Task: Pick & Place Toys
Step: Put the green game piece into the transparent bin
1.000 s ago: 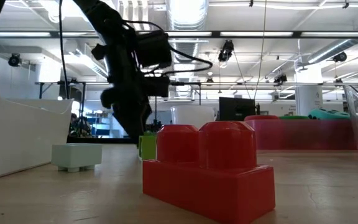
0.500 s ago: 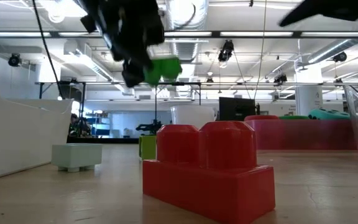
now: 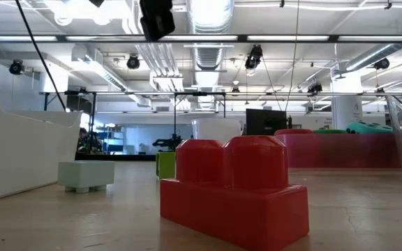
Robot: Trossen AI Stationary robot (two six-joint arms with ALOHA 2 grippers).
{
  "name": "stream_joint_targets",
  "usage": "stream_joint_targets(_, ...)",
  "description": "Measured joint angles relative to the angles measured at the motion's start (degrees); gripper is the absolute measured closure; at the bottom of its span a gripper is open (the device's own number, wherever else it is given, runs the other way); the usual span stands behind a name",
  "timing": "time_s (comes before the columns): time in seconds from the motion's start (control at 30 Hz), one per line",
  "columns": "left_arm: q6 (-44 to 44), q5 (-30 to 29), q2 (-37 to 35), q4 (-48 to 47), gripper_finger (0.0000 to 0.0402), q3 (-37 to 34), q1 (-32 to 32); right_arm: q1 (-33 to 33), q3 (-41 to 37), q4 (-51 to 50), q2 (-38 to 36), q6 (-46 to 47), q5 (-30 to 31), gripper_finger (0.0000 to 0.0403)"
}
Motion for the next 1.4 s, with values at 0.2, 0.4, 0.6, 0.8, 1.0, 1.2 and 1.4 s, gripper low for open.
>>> stream_joint_targets(0.2,-6.4,2.0,-0.2,7.5,0.0224,0.3,-0.5,-3.2,5.7,3.4,2.2,-5.7,-2.1,0.004)
stream_joint_targets(0.4,-9.1,2.8,-0.3,10.5,0.0224,0.3,-0.6,-3.7,9.0,3.3,4.1,-7.0,-3.8,0.004)
stream_joint_targets(0.6,-11.8,1.7,-0.3,14.4,0.0224,0.3,-0.5,-3.7,10.5,3.5,5.8,-6.2,-4.6,0.004)
stream_joint_targets(0.8,-12.9,1.7,-0.3,17.3,0.0224,0.3,-0.6,-3.6,10.7,6.8,6.2,-8.1,-3.7,0.004)
stream_joint_targets(1.0,-13.0,1.7,-0.3,17.4,0.0224,0.3,-0.6,-3.7,10.7,8.2,6.2,-9.0,-3.6,0.0071)
stream_joint_targets(1.2,-13.0,1.7,-0.3,17.8,0.0224,0.3,-0.6,-3.7,10.7,8.2,6.2,-8.1,-3.8,0.0163)
stream_joint_targets(1.4,-12.7,2.3,-0.4,18.5,0.0224,0.3,-0.6,-3.7,10.8,8.7,6.2,-7.5,-4.2,0.0234)
